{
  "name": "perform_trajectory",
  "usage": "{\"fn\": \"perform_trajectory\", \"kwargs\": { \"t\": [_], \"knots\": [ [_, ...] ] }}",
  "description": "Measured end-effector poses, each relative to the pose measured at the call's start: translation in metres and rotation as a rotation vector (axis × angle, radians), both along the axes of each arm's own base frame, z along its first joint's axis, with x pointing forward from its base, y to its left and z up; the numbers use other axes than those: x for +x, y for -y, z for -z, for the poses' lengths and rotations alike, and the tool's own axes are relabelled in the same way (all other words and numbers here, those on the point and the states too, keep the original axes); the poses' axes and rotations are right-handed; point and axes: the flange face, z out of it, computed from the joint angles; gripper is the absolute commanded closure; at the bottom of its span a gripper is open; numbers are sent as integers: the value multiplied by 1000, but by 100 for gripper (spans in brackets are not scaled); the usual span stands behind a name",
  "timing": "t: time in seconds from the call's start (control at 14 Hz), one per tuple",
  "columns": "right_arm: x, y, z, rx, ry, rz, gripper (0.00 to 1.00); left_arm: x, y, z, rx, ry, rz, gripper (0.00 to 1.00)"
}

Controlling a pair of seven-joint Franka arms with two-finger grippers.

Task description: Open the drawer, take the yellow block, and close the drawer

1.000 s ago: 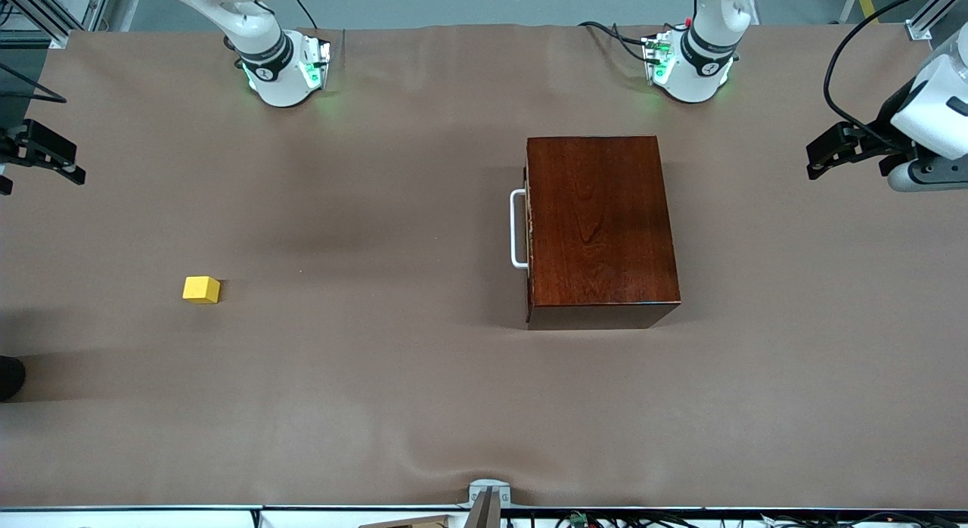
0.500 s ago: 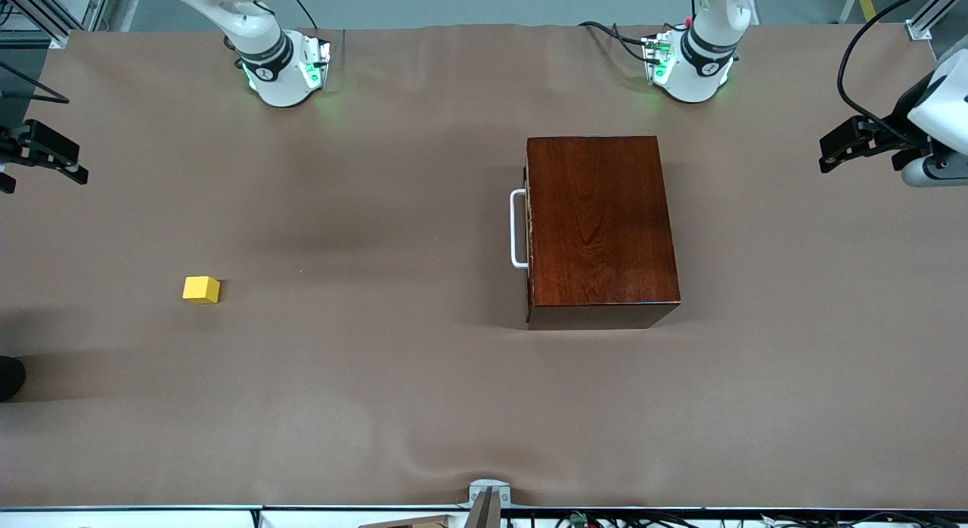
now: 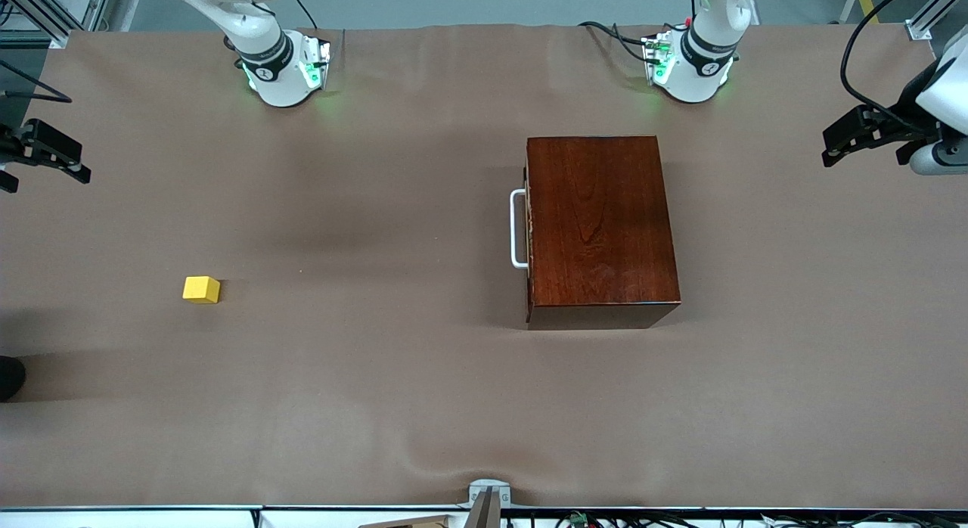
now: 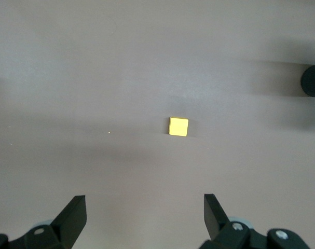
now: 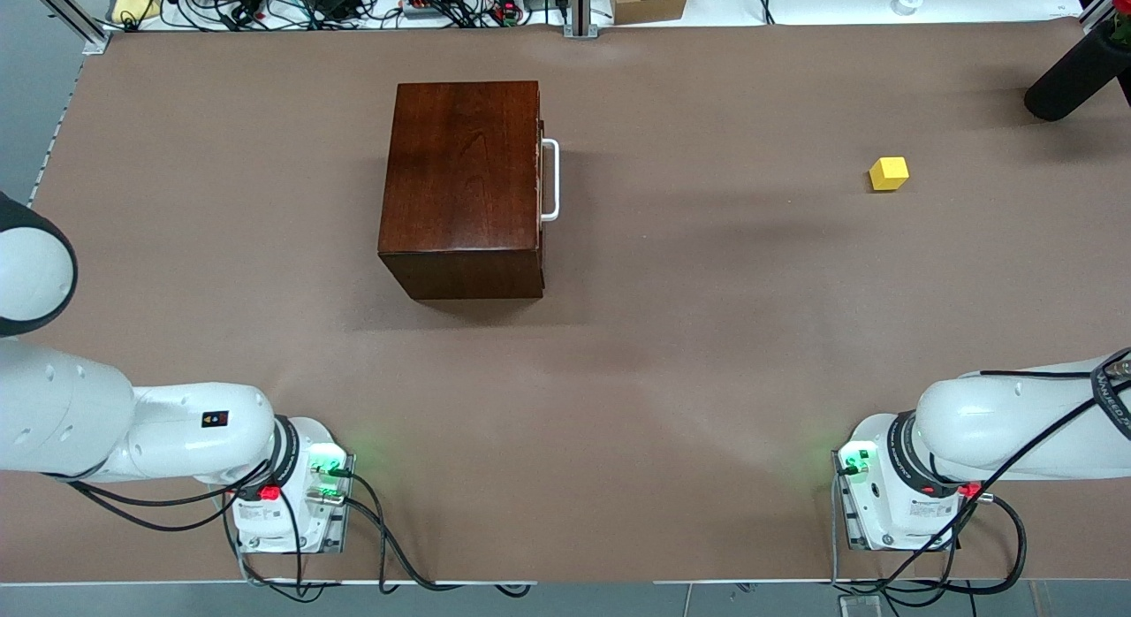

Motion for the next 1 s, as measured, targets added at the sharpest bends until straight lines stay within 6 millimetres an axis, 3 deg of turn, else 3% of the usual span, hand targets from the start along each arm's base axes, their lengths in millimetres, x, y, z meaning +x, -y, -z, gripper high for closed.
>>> {"fn": "perform_trajectory", "kwargs": {
  "t": [0.43,1.0],
  "knots": [
    [0,-9,-1,0,1,-17,0,1,2,1,-11,-3,-23,0],
    [0,-3,-1,1,0,-5,0,2,7,4,-11,-9,-15,0]
  ]
}}
